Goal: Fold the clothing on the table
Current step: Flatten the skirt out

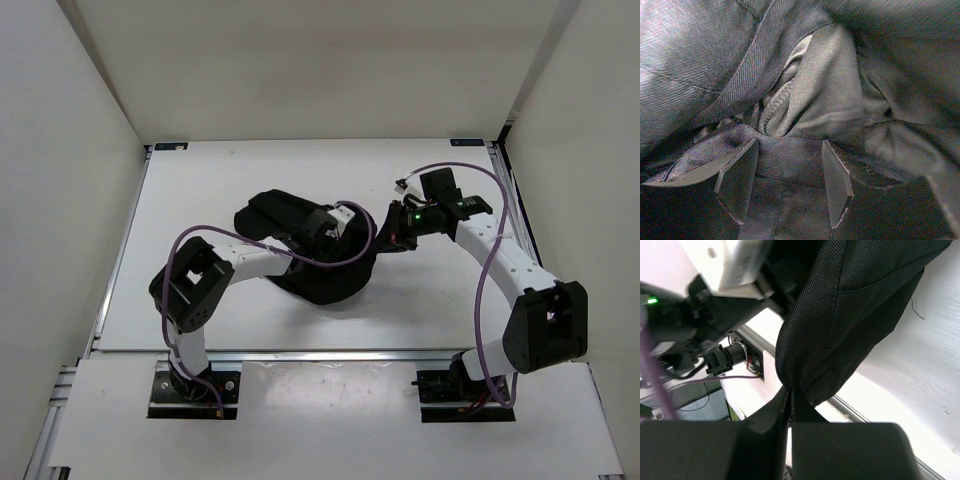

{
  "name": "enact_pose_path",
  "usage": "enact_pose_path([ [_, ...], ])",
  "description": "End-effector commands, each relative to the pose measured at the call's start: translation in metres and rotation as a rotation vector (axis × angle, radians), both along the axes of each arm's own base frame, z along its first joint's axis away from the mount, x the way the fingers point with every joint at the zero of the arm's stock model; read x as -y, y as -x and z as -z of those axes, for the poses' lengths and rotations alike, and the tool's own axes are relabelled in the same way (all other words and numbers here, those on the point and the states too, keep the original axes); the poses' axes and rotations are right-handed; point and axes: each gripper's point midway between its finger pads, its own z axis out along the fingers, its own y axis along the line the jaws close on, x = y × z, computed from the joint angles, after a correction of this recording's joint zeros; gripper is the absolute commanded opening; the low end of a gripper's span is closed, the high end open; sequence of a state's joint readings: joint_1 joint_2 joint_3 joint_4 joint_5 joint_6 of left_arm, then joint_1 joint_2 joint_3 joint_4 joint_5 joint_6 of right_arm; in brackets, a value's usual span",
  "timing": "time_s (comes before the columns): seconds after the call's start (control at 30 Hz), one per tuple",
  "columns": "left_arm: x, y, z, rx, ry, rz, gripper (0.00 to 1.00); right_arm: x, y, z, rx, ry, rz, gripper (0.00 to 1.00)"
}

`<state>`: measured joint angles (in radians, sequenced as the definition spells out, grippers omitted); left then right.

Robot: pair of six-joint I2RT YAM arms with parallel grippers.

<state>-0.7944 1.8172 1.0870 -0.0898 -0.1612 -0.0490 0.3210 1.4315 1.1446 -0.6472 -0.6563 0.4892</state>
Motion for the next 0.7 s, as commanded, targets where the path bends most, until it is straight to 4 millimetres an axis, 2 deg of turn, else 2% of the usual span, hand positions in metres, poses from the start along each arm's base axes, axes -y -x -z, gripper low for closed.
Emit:
enact_pose_path([
  [0.0,-0.011,0.001,0.014,0.009,-0.070,-0.027,0.64,-0.006,-0.003,-0.018,0.047,-0.042,-0.032,0.00],
  [0.1,-0.017,0.003,0.024,0.005,-0.110,-0.049,0.57,0.000,-0.006,-0.018,0.051,-0.037,-0.012,0.00],
  [0.13,-0.015,0.003,0.022,0.011,-0.113,-0.041,0.48,0.000,-0.005,-0.020,0.053,-0.044,-0.015,0.01],
  [0.17,-0.018,0.004,0.023,0.002,-0.125,-0.055,0.29,0.001,-0.004,-0.021,0.050,-0.047,-0.012,0.00],
  [0.23,-0.022,-0.005,0.013,0.016,-0.108,-0.102,0.00,0.006,-0.005,-0.017,0.036,-0.039,0.005,0.00],
  [0.27,-0.025,-0.010,0.007,0.002,-0.078,-0.128,0.00,0.008,-0.006,-0.020,0.045,-0.041,0.012,0.00],
  [0.37,-0.021,-0.027,-0.036,-0.045,0.128,-0.154,0.00,0.019,-0.011,-0.015,0.043,-0.015,0.059,0.00],
  [0.43,-0.017,-0.045,-0.092,-0.051,0.339,-0.192,0.00,0.027,-0.013,-0.008,0.027,0.020,0.086,0.01],
  [0.47,-0.021,-0.053,-0.111,-0.081,0.448,-0.201,0.00,0.032,-0.017,-0.005,0.028,0.037,0.103,0.00],
  [0.53,-0.026,-0.062,-0.163,-0.056,0.613,-0.192,0.00,0.037,-0.017,0.003,0.014,0.056,0.121,0.00],
  [0.6,-0.043,-0.065,-0.207,-0.037,0.733,-0.164,0.00,0.040,-0.021,0.006,0.011,0.062,0.143,0.00],
  [0.63,-0.044,-0.063,-0.229,-0.016,0.788,-0.154,0.00,0.041,-0.024,0.007,0.020,0.065,0.151,0.00],
  [0.67,-0.055,-0.064,-0.238,-0.022,0.832,-0.162,0.00,0.041,-0.027,0.007,0.015,0.064,0.159,0.00],
])
